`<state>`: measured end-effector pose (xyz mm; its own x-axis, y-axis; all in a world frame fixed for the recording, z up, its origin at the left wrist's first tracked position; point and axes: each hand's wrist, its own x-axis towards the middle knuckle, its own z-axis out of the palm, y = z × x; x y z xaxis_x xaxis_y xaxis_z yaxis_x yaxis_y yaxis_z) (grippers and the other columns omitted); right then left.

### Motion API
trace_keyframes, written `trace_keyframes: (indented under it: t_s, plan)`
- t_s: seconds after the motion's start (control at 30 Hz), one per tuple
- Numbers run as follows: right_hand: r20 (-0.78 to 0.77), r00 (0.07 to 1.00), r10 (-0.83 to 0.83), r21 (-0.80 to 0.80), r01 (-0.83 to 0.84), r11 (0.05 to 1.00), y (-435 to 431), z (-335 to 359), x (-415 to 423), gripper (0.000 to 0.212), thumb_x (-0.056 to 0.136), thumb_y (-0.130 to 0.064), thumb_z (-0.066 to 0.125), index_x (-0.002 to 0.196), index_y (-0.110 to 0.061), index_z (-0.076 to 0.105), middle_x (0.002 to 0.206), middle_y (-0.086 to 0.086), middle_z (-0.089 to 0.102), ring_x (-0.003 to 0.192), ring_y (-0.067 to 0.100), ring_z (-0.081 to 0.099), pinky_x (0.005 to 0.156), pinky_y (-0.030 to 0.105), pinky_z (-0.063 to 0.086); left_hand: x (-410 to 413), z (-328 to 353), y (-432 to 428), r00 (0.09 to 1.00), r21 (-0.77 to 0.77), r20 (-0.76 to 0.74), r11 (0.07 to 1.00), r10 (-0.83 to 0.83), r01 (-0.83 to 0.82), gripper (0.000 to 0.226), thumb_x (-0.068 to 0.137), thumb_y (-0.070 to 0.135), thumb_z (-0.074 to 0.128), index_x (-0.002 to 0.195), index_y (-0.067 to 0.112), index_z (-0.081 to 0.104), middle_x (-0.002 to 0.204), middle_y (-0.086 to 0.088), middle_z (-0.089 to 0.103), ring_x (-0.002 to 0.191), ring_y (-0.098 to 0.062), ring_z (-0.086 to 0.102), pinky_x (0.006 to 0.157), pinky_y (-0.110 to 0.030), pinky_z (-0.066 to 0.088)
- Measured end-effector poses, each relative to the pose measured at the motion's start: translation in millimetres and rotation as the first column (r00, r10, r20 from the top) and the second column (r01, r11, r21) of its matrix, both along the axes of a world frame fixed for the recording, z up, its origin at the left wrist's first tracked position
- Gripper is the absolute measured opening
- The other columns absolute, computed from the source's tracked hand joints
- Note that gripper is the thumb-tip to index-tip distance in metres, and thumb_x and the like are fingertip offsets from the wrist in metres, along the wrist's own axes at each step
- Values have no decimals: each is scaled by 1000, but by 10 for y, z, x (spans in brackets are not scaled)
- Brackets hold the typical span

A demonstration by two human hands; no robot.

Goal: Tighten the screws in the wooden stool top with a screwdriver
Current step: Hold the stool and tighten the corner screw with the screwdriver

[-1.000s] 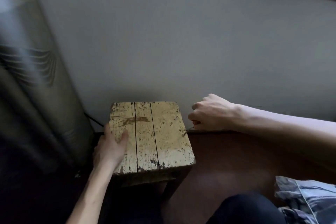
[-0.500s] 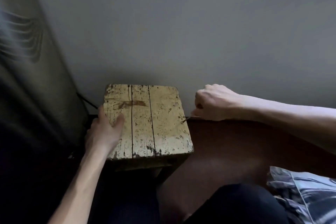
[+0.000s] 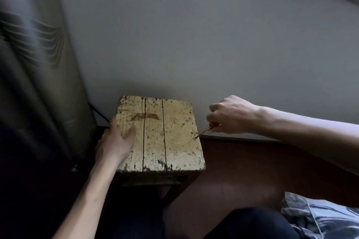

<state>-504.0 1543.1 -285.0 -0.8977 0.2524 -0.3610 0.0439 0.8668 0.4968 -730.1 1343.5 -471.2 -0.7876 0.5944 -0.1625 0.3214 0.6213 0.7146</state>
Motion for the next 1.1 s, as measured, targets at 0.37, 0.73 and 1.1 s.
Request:
trace_keyframes:
  t_s: [0.37, 0.73, 1.1]
  plan:
    - [5, 996, 94, 80, -94, 992, -26, -104, 13, 46, 103, -55, 38, 90, -18, 62, 83, 5, 68, 78, 33, 69, 59, 32, 33, -11, -3, 19, 999, -29, -43, 1000, 2, -3, 83, 97, 68, 37, 162, 25, 9, 151, -22, 46, 129, -45, 52, 103, -53, 47]
    - [35, 720, -693, -323, 665, 674, -16, -96, -81, 45, 91, -61, 62, 80, -21, 80, 88, -2, 73, 82, 15, 66, 58, 24, 46, -5, 32, -3, 1000, -35, -23, 999, -3, 2, 87, 96, 70, 38, 163, 23, 7, 154, -22, 41, 133, -46, 49, 106, -54, 44]
    - [44, 992, 119, 22, -120, 993, 21, 9, -112, 45, 106, -54, 32, 103, -22, 63, 93, -2, 71, 83, 28, 70, 62, 30, 38, -19, 39, -1, 999, -16, -32, 1000, -2, 1, 87, 97, 68, 40, 162, 20, 10, 152, -21, 44, 128, -44, 54, 99, -49, 47]
